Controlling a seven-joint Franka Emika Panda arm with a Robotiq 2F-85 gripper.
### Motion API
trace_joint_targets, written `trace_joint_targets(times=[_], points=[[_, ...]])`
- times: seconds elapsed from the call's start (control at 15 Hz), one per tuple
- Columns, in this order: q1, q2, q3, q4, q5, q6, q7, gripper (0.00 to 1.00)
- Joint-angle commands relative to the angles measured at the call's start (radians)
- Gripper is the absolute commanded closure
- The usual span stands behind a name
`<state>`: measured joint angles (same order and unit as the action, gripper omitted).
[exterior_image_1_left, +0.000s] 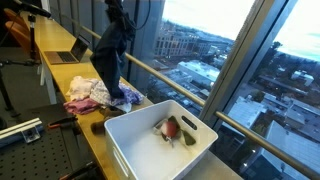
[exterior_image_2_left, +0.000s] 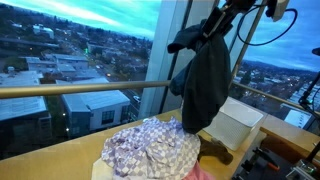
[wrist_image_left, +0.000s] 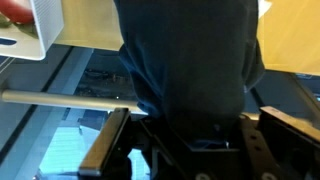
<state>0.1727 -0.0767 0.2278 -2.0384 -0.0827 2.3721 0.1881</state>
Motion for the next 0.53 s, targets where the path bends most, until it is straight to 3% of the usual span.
trace_joint_targets(times=[0.0,0.13,0.2,0.27,0.33,0.47], points=[[0.043,0.029,0.044,-0.004,-0.066,-0.022,0.095,0.95],[0.053,0.049,0.046,-0.009,-0.071,-0.021,0.109,0.95],[0.052,0.061,0.04,-0.011,-0.074,-0.019,0.117,0.89],[0.05,0.068,0.034,-0.012,-0.077,-0.018,0.12,0.56],[0.047,0.075,0.027,-0.013,-0.076,-0.02,0.116,0.56],[0.035,0.082,0.007,-0.004,-0.062,-0.027,0.098,0.42]])
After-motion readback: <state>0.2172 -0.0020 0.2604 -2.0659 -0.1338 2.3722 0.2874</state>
